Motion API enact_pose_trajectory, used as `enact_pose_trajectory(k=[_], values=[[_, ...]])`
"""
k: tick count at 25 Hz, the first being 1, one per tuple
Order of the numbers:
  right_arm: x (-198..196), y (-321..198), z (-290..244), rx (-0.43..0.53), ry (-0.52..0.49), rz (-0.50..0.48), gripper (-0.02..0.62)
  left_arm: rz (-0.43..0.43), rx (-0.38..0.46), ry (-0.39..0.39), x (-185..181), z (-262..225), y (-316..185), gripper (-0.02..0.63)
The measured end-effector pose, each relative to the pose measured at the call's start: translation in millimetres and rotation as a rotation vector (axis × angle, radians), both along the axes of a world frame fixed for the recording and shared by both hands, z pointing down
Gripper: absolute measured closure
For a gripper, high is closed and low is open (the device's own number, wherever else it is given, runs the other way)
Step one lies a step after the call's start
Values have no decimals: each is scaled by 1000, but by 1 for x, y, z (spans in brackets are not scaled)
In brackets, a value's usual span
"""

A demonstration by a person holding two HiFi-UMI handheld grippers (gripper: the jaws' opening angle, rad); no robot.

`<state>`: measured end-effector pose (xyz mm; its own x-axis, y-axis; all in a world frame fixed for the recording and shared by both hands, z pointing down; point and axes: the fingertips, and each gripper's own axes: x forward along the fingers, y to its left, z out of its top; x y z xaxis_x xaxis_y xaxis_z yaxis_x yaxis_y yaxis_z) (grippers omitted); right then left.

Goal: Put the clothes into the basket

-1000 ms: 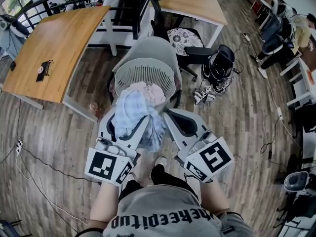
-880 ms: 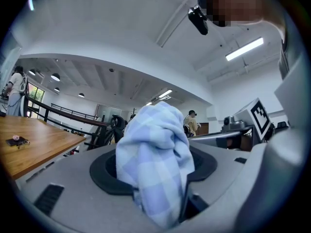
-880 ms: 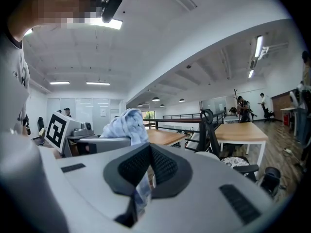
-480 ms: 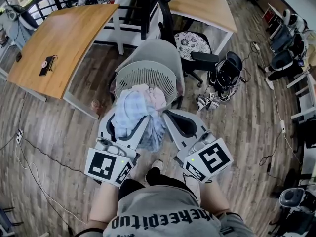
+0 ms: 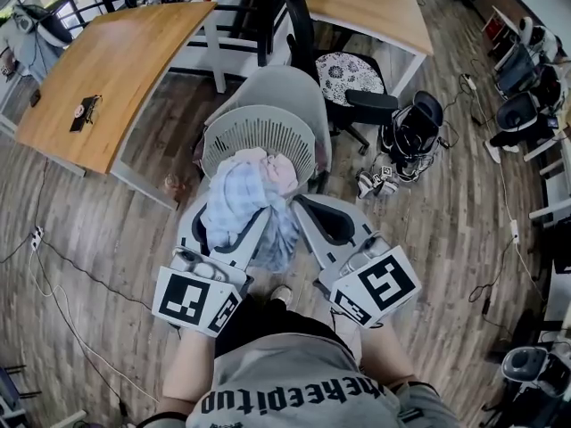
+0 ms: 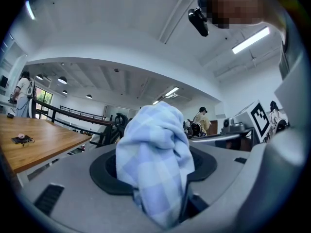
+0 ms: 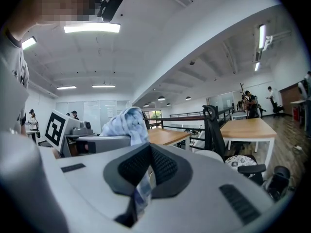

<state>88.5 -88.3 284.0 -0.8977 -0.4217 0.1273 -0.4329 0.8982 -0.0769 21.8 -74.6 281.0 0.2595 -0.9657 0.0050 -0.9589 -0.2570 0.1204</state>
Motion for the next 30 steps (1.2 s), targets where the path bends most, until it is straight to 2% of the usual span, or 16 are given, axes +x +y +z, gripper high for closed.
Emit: enact_pose_trajectory(k=[9,30], values=[[-1,-9,4,-14,-4,9,586,2,-18,-2,-3,5,-9,331],[-23,-53,-1,-15,-5,98,586,115,-10,-13,-22,-6,-67,331]])
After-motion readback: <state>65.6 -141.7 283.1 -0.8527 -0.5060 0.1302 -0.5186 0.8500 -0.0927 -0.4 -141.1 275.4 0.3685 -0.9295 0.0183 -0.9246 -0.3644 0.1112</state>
